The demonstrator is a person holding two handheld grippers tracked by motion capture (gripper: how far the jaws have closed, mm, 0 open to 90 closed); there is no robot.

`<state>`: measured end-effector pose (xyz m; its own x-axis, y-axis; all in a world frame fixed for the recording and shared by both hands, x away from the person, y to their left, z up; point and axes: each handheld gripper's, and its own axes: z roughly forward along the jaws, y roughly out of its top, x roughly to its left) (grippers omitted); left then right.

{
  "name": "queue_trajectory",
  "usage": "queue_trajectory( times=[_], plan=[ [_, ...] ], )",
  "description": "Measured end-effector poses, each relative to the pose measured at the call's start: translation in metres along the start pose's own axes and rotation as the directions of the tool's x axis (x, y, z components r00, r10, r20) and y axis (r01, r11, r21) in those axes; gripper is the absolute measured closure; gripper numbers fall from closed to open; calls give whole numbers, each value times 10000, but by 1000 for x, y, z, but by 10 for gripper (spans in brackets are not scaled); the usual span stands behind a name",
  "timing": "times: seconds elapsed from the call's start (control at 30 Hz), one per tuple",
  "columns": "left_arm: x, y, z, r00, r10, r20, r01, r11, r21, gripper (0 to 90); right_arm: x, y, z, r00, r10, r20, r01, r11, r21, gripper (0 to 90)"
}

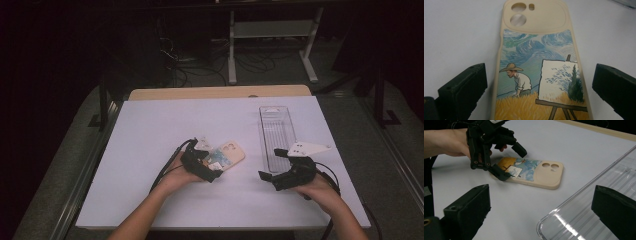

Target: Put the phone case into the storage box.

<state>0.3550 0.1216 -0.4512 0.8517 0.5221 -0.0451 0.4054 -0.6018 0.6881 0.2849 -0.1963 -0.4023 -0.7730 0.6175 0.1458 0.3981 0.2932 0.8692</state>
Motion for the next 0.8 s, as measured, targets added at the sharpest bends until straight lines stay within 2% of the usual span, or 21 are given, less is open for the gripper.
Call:
queue_trajectory(
  times=[0.47,0.73,0.8],
  plan=[
    [0,-1,3,9999,123,85,-123,9999,8,0,0,0,0,10000,-6,14,6,10000,2,17],
    [0,-2,5,9995,305,-23,-305,9995,81,0,0,0,0,10000,-9,27,9,10000,1,17],
    [-1,-2,6,9989,462,-77,-462,9989,103,0,0,0,0,10000,-24,46,24,10000,5,17]
  ],
)
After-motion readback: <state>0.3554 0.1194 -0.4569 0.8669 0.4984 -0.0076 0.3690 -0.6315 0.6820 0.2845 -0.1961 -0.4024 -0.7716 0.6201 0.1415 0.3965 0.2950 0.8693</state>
